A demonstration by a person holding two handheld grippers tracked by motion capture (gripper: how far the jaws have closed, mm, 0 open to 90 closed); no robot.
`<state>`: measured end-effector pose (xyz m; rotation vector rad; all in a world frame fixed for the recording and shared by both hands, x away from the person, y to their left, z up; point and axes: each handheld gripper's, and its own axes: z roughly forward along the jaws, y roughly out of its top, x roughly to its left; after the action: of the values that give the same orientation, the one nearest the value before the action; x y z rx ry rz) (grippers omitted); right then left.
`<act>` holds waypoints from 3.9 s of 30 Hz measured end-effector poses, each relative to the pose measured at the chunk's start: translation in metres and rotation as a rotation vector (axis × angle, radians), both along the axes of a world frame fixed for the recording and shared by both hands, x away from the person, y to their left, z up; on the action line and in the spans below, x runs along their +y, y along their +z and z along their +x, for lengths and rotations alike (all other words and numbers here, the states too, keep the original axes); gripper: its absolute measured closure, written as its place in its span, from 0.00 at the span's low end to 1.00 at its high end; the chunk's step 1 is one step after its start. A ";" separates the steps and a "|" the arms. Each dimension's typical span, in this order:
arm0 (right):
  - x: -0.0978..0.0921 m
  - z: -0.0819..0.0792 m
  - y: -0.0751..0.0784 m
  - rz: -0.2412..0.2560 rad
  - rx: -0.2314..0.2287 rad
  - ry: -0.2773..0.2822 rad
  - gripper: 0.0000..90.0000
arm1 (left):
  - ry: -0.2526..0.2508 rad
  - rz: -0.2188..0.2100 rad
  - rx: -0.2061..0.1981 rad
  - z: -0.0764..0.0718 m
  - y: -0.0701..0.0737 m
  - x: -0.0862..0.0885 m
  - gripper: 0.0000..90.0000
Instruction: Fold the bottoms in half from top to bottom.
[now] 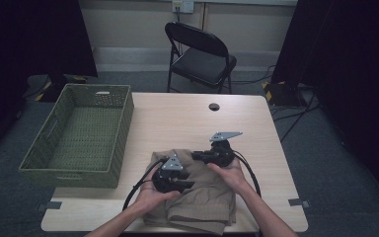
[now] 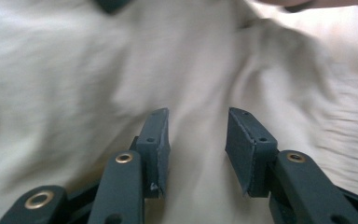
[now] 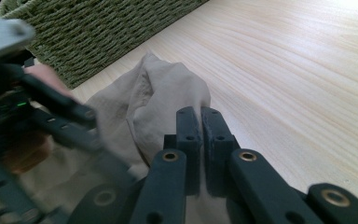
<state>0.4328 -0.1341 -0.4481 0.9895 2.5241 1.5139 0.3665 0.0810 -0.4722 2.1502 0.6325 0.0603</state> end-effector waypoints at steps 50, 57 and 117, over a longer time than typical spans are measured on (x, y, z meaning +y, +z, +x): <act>0.002 0.006 0.018 0.052 -0.080 -0.072 0.96 | -0.188 0.015 0.033 -0.024 0.013 0.017 0.49; 0.003 0.010 0.023 0.034 -0.101 -0.082 0.96 | -0.166 0.143 -0.020 -0.024 -0.003 -0.007 0.49; 0.018 -0.039 -0.010 -0.084 -0.052 0.074 0.96 | -0.147 0.096 -0.006 -0.019 0.008 0.021 0.86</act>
<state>0.3935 -0.1161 -0.4577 0.8442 2.5910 1.4188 0.3470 0.1018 -0.4638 2.2824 0.4754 0.0180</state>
